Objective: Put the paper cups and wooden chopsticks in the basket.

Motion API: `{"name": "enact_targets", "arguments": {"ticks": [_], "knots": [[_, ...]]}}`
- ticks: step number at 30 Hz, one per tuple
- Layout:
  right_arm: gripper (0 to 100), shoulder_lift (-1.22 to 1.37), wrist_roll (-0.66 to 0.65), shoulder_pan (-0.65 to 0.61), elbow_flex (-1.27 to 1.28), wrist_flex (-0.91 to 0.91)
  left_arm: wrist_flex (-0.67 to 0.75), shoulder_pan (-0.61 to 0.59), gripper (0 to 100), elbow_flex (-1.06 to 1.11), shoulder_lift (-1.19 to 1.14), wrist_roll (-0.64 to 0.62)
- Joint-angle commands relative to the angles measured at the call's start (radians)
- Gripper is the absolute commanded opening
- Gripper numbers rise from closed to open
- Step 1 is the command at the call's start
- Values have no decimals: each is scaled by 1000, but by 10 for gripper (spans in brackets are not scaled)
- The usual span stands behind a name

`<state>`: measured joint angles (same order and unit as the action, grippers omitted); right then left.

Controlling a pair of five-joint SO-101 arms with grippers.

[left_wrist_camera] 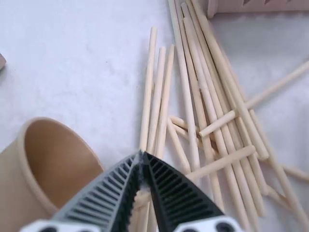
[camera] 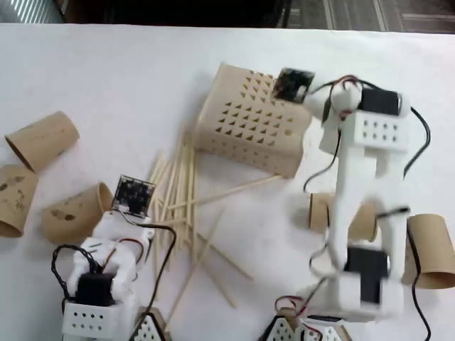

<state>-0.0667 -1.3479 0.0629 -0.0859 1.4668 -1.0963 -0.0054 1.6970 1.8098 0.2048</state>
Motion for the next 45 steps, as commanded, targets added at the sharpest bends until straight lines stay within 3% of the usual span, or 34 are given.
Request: {"name": "enact_targets", "arguments": {"ticks": [1, 6, 11, 21, 26, 31, 39, 45], "knots": [[191, -259, -37, -47, 143, -50, 21, 1, 24, -5, 8, 5], [193, -473, -135, -53, 532, -374, 20, 1, 24, -5, 8, 5], [194, -513, -163, -47, 852, -773, 20, 1, 24, -5, 8, 5], [195, -232, -158, -31, 884, -1101, 20, 1, 24, -5, 8, 5], [195, -85, -149, -28, 847, -1213, 20, 1, 24, -5, 8, 5], [193, -68, 20, -50, 799, -1270, 20, 1, 24, -5, 8, 5], [189, -79, 120, -108, 795, -1270, 20, 1, 24, -5, 8, 5], [19, -79, 173, -140, 779, -1270, 20, 1, 24, -5, 8, 5]]}}
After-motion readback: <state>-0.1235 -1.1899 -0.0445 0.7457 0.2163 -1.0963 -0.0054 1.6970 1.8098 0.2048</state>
